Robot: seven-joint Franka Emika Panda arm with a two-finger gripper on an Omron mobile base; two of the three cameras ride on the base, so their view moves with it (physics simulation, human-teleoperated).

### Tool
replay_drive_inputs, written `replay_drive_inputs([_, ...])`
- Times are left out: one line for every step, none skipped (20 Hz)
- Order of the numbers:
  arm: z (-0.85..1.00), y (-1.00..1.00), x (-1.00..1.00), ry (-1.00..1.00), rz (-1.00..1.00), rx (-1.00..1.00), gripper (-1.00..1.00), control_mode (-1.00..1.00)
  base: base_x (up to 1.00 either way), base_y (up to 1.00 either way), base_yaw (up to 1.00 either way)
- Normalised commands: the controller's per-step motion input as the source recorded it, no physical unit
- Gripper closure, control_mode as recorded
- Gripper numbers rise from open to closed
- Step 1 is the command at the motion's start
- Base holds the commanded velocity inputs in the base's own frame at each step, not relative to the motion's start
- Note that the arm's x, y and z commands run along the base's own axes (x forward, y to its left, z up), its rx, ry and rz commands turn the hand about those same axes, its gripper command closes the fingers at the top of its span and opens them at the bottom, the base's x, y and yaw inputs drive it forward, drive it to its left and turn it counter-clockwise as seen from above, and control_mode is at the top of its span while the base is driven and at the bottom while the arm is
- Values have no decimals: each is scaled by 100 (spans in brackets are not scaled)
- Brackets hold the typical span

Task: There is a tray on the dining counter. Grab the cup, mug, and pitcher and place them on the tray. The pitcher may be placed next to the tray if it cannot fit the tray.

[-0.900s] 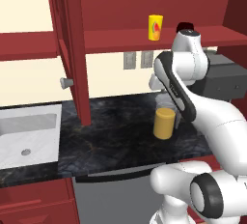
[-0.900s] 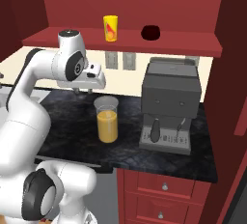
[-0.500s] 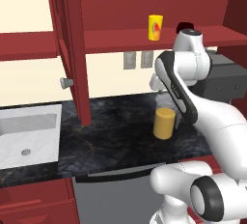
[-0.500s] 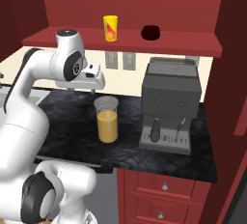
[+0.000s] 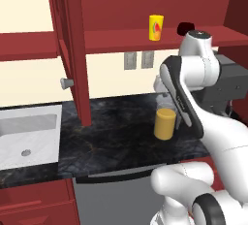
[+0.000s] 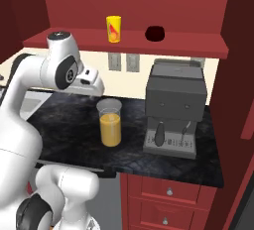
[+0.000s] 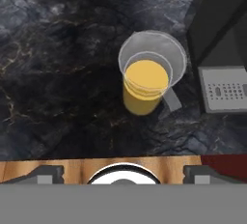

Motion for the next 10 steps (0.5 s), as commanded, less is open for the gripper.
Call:
replay_drive_inputs([12,0,-38,-3,-17,3,-100,-100,0,0,0])
replay_drive_inputs([13,0,-42,-4,-18,6,-100,-100,0,0,0])
replay_drive_inputs([17,0,-39,-3,-20,6,-100,-100,0,0,0])
replay_drive_inputs([17,0,-38,-4,-20,8,-100,-100,0,0,0])
replay_drive_inputs([22,-5,-36,-4,-22,11,-100,-100,0,0,0])
replay_drive_inputs([24,-4,-25,-4,-24,11,-100,-100,0,0,0])
replay_drive_inputs([25,-4,-21,-5,-25,13,-100,-100,0,0,0])
replay_drive_inputs([23,-6,-18,-6,-24,14,-100,-100,0,0,0])
replay_drive_inputs([21,-12,-14,-9,-24,18,-100,-100,0,0,0])
replay_drive_inputs([19,-13,-9,-10,-25,20,-100,-100,0,0,0])
